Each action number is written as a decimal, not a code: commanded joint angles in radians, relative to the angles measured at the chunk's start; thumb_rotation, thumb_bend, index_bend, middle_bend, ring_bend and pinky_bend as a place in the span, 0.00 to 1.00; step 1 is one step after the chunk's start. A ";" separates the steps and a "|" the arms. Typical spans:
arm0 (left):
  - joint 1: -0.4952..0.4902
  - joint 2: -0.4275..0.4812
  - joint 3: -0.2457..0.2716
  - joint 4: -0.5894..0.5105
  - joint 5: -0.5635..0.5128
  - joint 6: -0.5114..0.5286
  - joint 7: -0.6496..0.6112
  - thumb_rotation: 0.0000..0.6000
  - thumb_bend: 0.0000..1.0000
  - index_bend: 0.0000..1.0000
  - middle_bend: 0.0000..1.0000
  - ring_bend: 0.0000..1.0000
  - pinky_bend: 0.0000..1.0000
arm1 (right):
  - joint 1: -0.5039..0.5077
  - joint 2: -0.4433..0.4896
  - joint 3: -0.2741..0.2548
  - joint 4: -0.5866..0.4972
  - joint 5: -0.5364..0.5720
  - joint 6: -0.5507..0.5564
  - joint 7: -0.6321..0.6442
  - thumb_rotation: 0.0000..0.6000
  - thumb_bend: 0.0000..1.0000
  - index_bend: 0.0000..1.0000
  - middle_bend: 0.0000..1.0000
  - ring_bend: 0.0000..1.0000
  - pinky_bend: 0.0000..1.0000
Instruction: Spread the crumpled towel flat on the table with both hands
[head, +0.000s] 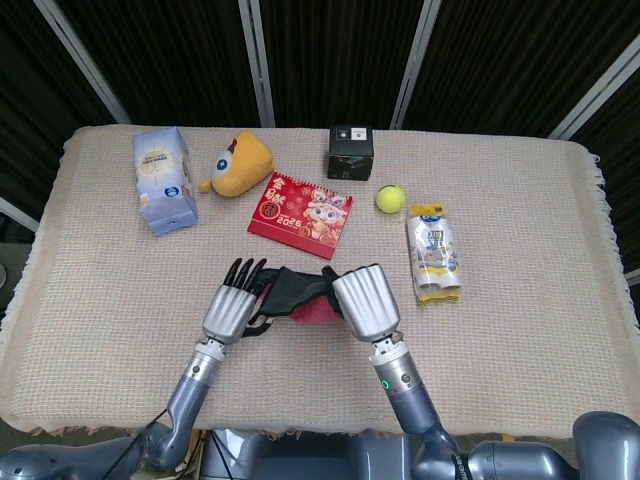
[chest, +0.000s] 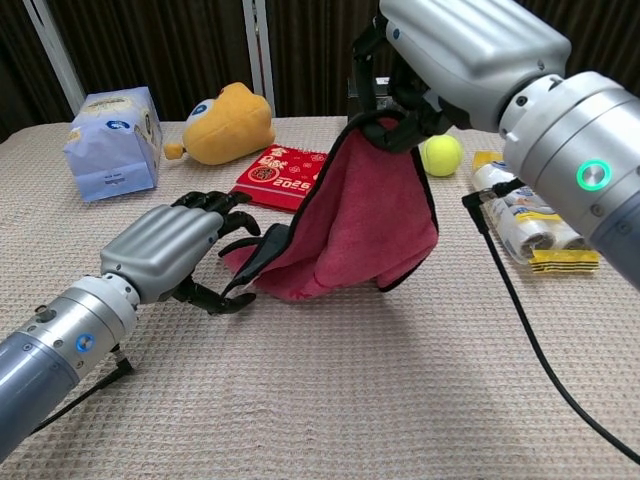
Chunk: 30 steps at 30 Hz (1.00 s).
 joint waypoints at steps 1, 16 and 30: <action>-0.007 -0.018 -0.005 0.025 -0.002 0.008 -0.002 1.00 0.23 0.26 0.03 0.00 0.00 | -0.001 0.004 -0.001 -0.001 -0.001 0.001 0.004 1.00 0.65 0.76 1.00 1.00 1.00; -0.019 -0.050 -0.011 0.082 0.010 0.039 -0.078 1.00 0.39 0.53 0.09 0.00 0.00 | -0.007 0.015 -0.007 0.008 0.010 0.005 0.018 1.00 0.65 0.76 1.00 1.00 1.00; -0.020 -0.027 -0.009 0.067 0.018 0.057 -0.089 1.00 0.44 0.62 0.11 0.00 0.00 | -0.019 0.030 -0.025 0.017 0.011 0.006 0.036 1.00 0.65 0.76 1.00 1.00 1.00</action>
